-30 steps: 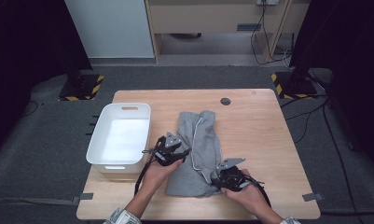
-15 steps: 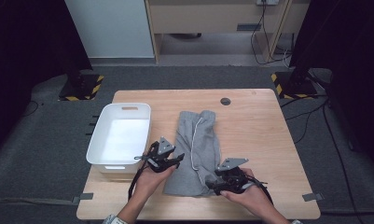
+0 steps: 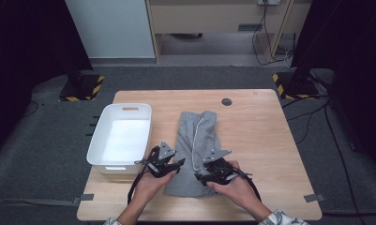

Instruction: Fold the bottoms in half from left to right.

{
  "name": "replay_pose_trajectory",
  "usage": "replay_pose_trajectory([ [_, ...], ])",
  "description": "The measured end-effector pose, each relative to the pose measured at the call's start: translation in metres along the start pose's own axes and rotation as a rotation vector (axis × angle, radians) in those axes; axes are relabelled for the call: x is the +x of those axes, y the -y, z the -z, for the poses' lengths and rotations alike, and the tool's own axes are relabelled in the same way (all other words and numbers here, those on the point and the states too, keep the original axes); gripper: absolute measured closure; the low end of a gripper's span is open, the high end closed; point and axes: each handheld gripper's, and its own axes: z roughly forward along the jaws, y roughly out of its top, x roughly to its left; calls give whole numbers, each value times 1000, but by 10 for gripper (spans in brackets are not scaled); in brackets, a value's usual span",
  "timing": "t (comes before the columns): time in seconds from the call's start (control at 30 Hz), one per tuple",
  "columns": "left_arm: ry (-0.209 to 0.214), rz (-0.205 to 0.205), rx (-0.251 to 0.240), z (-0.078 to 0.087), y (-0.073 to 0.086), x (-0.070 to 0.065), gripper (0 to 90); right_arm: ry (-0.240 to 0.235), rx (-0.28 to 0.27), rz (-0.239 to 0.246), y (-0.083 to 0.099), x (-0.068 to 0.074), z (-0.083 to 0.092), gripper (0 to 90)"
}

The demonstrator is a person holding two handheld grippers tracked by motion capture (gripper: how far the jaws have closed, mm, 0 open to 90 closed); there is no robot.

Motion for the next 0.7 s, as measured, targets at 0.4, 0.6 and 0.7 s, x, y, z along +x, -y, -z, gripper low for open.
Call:
replay_pose_trajectory([
  [0.4, 2, -21, 36, -7, 5, -4, 503, 59, -21, -16, 12, -8, 30, 815],
  [0.6, -3, -27, 43, -9, 5, -4, 503, 105, -11, -103, 50, -31, 54, 813],
  [0.7, -6, -26, 42, -9, 5, -4, 503, 111, 7, -146, 68, -41, 59, 813],
])
